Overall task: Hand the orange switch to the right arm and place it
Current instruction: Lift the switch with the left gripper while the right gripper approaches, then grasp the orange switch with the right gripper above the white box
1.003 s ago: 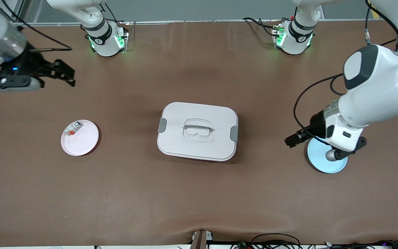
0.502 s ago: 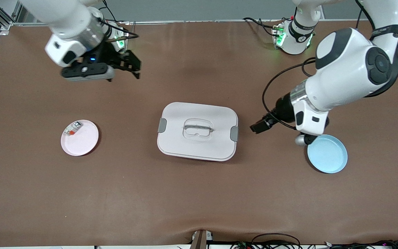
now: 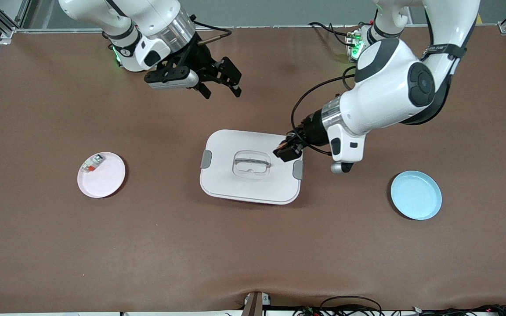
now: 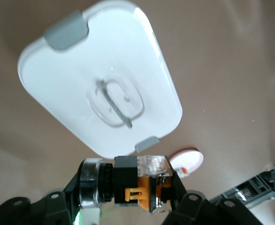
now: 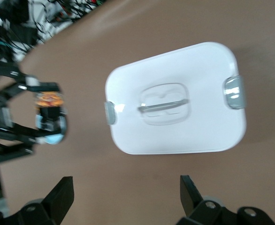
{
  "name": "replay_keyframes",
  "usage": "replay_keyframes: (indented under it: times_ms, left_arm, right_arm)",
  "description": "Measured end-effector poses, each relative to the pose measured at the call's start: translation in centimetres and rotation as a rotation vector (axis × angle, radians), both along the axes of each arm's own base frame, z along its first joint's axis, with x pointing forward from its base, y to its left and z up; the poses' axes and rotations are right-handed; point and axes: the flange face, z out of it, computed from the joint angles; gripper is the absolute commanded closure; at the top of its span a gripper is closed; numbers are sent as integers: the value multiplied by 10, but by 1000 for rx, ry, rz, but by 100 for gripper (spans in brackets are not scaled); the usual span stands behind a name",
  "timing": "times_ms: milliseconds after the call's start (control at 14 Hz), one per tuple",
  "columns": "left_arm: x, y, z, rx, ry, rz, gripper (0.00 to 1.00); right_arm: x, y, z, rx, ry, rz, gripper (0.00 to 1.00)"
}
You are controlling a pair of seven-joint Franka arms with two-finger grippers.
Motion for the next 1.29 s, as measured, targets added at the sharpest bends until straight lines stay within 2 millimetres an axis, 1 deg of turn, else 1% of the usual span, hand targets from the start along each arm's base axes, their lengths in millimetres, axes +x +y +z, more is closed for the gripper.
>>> replay_keyframes:
  times_ms: [143, 358, 573, 860, 1003, 1290]
  left_arm:
    - [0, -9, -4, -84, 63, 32, 100]
    - [-2, -17, 1, -174, 109, 70, 100]
    - [-9, -33, 0, -219, 150, 88, 100]
    - [-17, -50, -7, -222, 166, 74, 100]
    - [-17, -51, -10, -223, 169, 74, 100]
    - [-17, -52, -10, -223, 169, 73, 100]
  right_arm:
    - [3, 0, -5, 63, 0, -47, 0]
    - [11, -3, -11, 140, 34, -101, 0]
    - [22, 1, -27, 152, 33, -125, 0]
    - [38, 10, -46, 148, 35, -139, 0]
    - [48, 12, -51, 147, 36, -146, 0]
    - [58, 23, -59, 145, 39, -142, 0]
